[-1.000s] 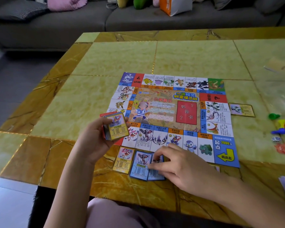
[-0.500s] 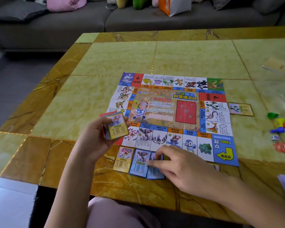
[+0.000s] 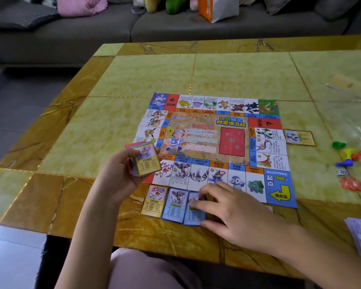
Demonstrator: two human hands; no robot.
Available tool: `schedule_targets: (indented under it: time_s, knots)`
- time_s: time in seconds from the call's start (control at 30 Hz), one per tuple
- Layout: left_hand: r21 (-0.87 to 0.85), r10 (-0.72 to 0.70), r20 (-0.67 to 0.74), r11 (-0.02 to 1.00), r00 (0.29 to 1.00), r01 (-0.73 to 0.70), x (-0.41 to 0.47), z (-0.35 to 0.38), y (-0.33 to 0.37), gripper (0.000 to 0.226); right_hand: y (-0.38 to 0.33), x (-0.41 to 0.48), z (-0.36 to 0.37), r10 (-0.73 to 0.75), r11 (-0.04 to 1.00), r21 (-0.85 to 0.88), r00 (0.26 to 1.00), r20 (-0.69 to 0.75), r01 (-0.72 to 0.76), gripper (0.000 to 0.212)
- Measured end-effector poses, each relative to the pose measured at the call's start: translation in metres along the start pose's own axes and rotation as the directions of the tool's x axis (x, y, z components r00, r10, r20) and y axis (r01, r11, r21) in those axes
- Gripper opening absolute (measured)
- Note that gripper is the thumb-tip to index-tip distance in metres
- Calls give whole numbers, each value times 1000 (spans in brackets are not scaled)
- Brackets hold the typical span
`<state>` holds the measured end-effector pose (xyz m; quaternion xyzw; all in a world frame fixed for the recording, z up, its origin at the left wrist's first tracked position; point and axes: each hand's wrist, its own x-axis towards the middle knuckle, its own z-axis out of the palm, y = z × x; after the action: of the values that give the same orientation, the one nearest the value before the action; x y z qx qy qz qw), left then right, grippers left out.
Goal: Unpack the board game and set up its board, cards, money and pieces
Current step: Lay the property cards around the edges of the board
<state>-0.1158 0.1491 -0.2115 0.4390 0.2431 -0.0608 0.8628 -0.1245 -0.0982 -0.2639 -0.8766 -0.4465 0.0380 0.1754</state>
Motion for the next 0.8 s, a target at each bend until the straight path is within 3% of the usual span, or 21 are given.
schedule_targets:
  time_s: [0.33, 0.8]
  knots:
    - [-14, 0, 0, 1000, 1000, 0, -2, 2, 0, 28, -3, 1, -6, 17, 998, -56, 997, 79, -13, 49]
    - [1, 0, 1, 1000, 1000, 0, -1, 1, 0, 25, -8, -1, -9, 50, 995, -91, 998, 34, -47, 49]
